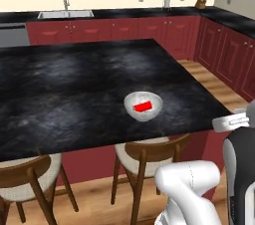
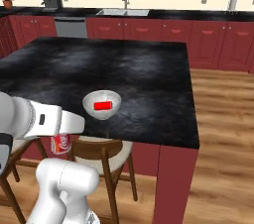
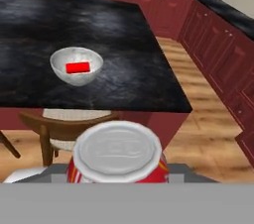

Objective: Open the fridge, grab two sodas, and place both sodas inside the bowl with ice on the dining counter.

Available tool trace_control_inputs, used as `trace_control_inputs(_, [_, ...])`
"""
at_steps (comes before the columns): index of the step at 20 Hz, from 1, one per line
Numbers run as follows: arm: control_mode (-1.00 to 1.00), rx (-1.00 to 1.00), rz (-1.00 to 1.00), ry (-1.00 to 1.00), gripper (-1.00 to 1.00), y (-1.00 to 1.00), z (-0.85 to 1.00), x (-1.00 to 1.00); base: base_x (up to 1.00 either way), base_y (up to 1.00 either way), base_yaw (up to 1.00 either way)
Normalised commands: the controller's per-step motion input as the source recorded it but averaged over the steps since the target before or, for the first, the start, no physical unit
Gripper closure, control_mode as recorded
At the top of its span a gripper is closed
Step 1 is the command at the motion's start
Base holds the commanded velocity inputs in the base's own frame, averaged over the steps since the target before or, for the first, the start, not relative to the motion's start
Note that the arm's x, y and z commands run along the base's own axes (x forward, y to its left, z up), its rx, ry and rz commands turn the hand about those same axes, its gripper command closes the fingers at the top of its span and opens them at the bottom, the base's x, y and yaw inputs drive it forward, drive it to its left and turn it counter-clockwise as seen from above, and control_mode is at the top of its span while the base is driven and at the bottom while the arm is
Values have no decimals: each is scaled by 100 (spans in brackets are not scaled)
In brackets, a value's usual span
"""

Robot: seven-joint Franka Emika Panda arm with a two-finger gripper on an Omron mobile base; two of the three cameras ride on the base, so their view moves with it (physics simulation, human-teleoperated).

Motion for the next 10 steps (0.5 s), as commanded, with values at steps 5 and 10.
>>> trace_control_inputs(5, [100, 0, 0, 0, 100, 0, 0, 0, 80, 0, 25])
trace_control_inputs(10, [-100, 0, 23, 1, 100, 2, 0, 77, 17, 0, 5])
